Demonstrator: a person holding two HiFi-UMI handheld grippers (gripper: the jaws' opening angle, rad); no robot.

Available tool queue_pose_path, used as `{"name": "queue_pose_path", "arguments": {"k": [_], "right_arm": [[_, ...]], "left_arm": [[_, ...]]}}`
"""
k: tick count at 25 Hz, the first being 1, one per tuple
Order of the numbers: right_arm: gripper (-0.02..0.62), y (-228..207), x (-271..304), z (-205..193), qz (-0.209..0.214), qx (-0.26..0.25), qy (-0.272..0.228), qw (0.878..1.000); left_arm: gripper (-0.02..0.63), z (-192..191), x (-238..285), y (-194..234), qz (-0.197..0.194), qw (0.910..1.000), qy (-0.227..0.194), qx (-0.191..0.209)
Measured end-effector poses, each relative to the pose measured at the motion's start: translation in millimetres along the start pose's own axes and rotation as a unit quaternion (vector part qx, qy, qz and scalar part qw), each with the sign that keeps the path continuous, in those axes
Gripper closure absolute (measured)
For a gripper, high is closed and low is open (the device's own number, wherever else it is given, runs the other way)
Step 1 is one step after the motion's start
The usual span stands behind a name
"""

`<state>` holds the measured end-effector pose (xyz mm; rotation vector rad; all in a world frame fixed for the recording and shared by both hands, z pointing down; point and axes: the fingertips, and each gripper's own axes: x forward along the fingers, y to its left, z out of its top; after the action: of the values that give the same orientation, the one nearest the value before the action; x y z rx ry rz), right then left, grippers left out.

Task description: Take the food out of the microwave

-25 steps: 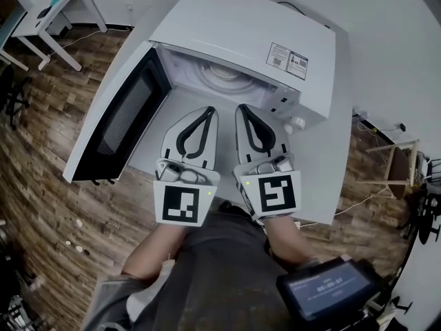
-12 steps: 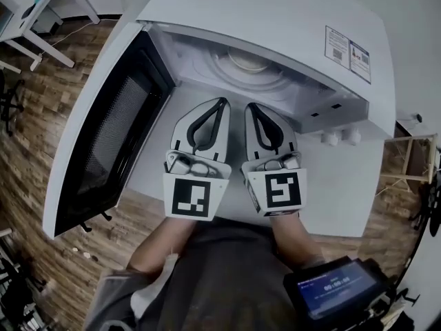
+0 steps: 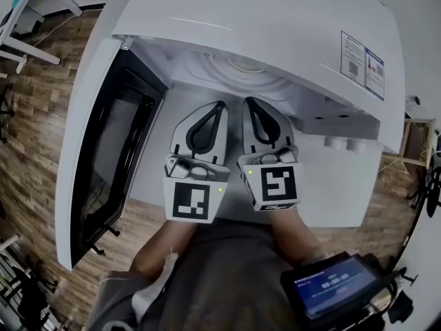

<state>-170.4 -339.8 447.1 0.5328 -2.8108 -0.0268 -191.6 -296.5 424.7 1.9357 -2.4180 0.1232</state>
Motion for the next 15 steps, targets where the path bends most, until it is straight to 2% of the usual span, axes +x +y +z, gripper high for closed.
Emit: {"name": "queue_pose_path", "arguments": {"k": [15], "right_arm": [[0.571, 1.0, 10.2, 4.8, -0.01, 0.0, 0.0, 1.0]], "left_arm": [[0.598, 3.1, 2.0, 6.5, -0.011, 0.9998, -0.002, -0.014]]}}
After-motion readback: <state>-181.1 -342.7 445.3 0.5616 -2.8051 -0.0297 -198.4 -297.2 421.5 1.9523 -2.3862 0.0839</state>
